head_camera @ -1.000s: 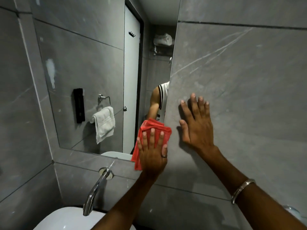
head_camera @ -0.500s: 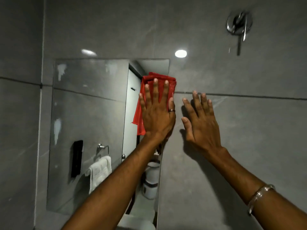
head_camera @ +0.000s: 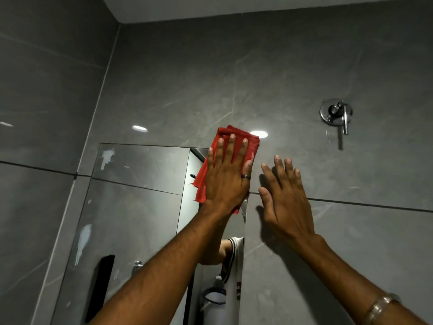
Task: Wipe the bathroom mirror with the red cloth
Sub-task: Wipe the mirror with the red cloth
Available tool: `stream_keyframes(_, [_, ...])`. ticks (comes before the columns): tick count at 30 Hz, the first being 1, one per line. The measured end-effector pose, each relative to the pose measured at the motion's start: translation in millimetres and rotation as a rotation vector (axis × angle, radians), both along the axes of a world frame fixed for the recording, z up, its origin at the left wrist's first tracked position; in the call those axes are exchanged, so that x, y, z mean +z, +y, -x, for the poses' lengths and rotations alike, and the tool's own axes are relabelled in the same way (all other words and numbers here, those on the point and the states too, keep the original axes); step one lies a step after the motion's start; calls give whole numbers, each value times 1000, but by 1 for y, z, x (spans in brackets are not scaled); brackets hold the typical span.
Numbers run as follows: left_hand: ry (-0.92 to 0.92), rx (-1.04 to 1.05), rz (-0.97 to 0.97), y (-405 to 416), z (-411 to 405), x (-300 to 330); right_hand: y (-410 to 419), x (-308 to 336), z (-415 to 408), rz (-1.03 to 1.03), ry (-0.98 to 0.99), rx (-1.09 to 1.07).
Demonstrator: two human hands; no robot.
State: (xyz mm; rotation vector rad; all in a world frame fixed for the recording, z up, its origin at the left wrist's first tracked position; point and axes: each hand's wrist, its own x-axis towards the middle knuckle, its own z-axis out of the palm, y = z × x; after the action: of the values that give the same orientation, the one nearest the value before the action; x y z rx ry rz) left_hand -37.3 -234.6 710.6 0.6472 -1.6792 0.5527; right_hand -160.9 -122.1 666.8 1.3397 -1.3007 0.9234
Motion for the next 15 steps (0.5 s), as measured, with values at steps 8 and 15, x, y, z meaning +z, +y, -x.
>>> stream_keyframes(8, [3,10,29,-43,-57,-6,-46,19,-50,-48,72,3])
stream_keyframes(15, [96,81,-41,-87,-113,-6,-85,41,-97,9,96,48])
